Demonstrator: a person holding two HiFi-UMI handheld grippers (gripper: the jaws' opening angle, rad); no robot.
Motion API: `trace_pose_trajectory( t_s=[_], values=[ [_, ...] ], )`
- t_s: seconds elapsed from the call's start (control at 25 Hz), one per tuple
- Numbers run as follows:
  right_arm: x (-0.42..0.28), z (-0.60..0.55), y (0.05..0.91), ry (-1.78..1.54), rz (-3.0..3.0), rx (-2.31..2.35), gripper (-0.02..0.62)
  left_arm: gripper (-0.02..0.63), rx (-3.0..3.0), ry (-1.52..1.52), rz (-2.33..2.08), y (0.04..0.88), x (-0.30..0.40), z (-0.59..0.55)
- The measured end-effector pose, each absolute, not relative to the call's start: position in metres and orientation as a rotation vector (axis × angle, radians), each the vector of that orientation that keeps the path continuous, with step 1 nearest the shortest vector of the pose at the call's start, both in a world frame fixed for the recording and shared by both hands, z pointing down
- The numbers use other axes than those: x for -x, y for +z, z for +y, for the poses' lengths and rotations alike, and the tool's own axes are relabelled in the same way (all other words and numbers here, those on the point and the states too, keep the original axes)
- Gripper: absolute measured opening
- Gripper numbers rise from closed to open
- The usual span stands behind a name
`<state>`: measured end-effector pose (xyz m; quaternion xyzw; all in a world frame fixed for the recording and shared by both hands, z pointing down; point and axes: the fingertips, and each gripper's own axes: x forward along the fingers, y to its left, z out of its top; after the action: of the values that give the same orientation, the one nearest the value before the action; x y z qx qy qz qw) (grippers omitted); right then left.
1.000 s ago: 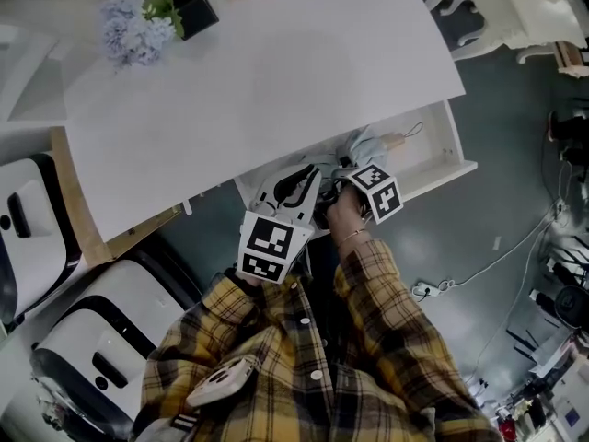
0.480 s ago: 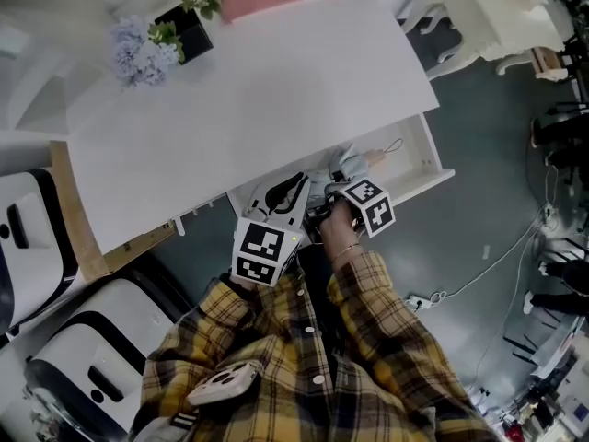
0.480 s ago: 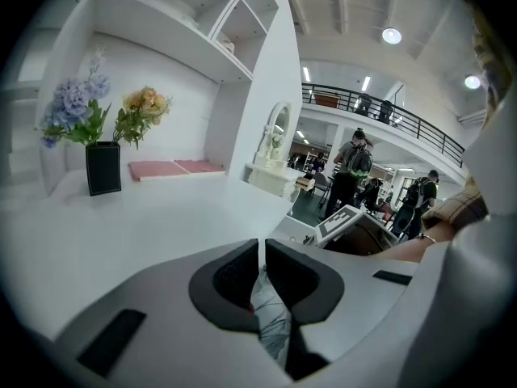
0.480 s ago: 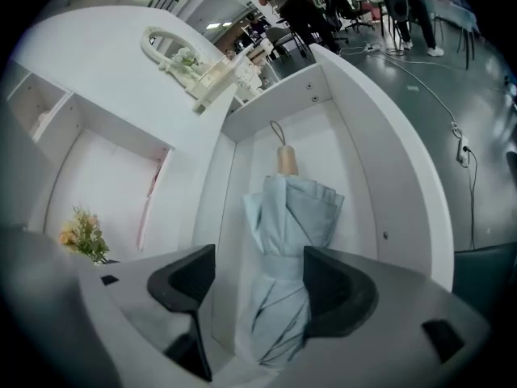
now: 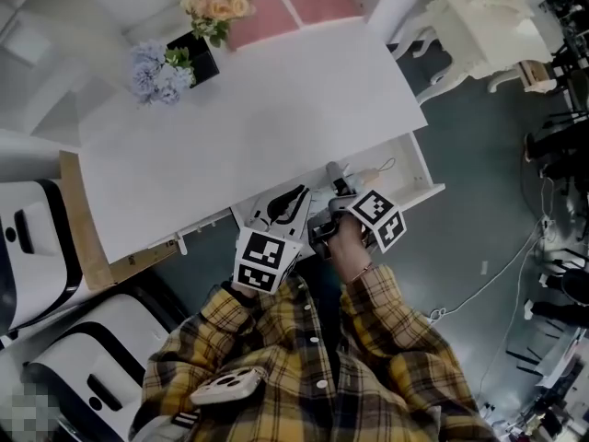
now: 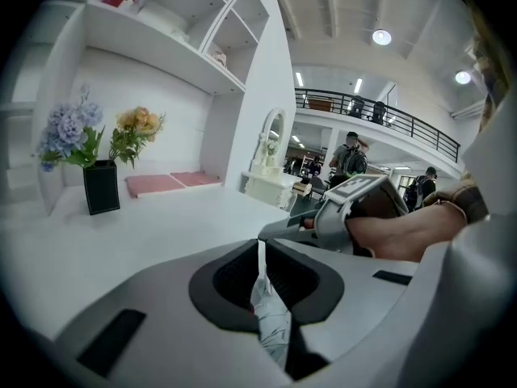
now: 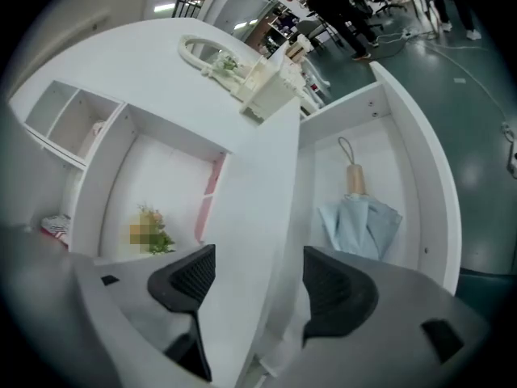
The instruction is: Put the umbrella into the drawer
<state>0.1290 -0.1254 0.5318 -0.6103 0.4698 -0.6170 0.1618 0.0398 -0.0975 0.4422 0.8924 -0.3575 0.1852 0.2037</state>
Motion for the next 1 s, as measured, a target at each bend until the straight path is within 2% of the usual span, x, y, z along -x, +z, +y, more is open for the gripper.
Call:
trace_pose_trajectory(
  t_s=[0.52,0.6,0.8,1.0],
  values=[
    [-0.123,-0.146,0.365,-1.499,1.715,1.236,0.318,0.043,-2.587,0.361,-0.997,0.364,-0.040,-0.101],
    [-0.122,-0.144,0.341,-1.447,1.782,1.133,0.301,0.043,-2.602,0.326,-0.996,0.349,-0.040,-0.100],
    [-0.107,-0.128,0.271,-1.234,2.030,0.841,0.192,0.043,-2.640,0.231,-0.982,0.311,-0.038,-0.094],
    [-0.083,-0.098,0.218,-1.002,2.273,0.586,0.151,0.043,-2.652,0.185,-0.938,0.291,-0.040,-0.088]
  ],
)
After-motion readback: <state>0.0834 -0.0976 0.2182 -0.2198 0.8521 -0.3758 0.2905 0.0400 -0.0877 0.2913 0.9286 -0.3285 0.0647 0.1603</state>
